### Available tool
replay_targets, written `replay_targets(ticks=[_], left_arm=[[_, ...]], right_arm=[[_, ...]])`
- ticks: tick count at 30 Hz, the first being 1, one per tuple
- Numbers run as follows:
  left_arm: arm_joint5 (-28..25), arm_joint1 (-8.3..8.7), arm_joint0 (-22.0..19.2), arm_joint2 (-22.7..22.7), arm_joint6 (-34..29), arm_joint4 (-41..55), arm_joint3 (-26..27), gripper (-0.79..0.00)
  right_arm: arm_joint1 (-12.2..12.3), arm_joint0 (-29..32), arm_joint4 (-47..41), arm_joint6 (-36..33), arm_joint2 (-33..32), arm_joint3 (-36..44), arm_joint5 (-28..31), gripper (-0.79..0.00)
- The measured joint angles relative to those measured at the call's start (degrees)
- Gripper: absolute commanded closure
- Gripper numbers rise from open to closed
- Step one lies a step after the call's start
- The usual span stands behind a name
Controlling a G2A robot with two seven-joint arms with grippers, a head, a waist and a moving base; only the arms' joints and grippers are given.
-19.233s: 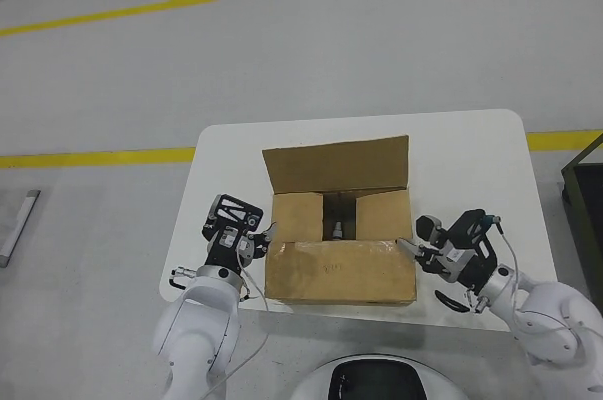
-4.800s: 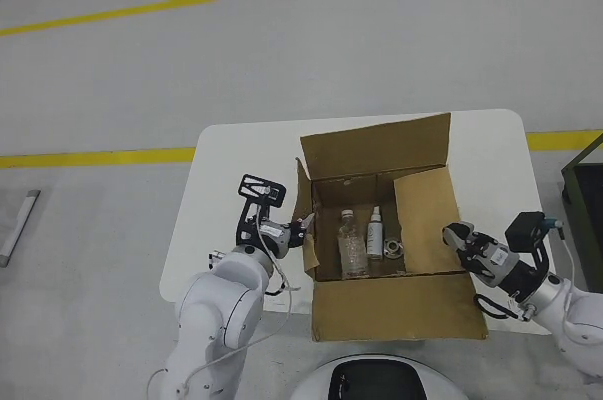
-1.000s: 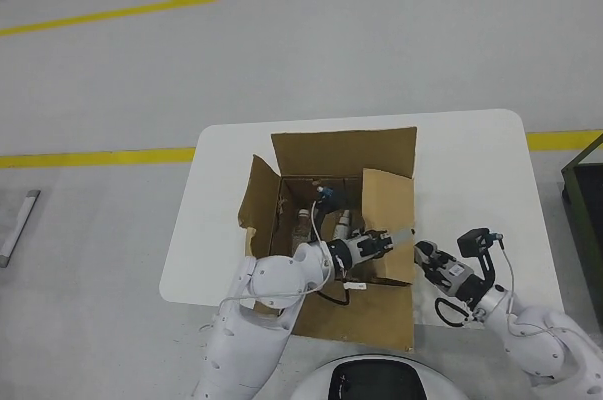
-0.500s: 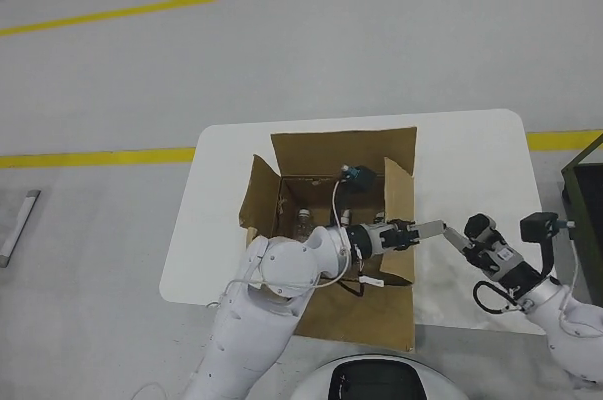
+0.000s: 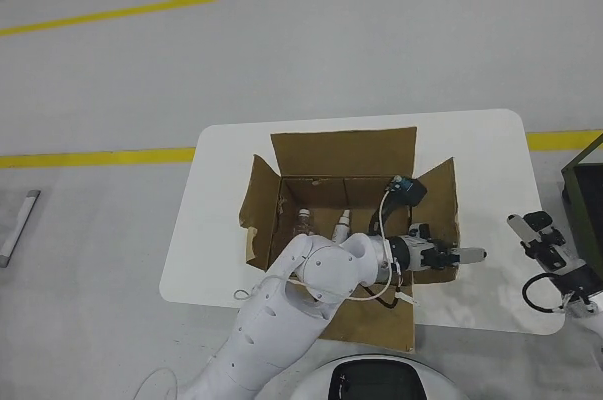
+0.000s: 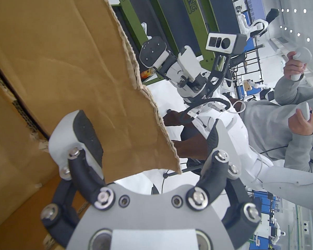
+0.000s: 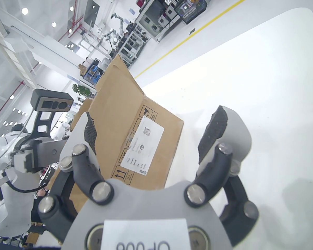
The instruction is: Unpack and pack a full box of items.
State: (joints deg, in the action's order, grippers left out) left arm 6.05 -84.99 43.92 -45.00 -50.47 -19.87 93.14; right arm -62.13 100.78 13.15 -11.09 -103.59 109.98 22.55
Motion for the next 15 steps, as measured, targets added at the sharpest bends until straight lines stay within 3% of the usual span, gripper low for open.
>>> replay_targets(ticks=[10, 12, 14, 15], left_arm=[[0.67, 0.14, 0.68, 0.84, -1.60, -2.36, -0.34, -0.785], [0.94, 0.25, 1.10, 0.69, -1.76, -2.77, -0.20, -0.785], [1.09, 0.34, 1.39, 0.54, -1.94, -3.05, 0.01, -0.785], [1.12, 0.40, 1.56, 0.41, -2.03, -3.24, 0.15, -0.785]], right_arm=[[0.06, -3.74, 3.33, -3.79, 1.15, 4.66, -4.38, -0.770], [0.08, -4.31, 6.17, -4.42, 1.79, 5.04, -5.75, -0.699], [0.00, -4.69, 6.95, -4.57, 2.90, 5.05, -6.47, -0.566], [-0.05, -4.95, 7.33, -4.72, 3.57, 4.77, -6.84, -0.391]])
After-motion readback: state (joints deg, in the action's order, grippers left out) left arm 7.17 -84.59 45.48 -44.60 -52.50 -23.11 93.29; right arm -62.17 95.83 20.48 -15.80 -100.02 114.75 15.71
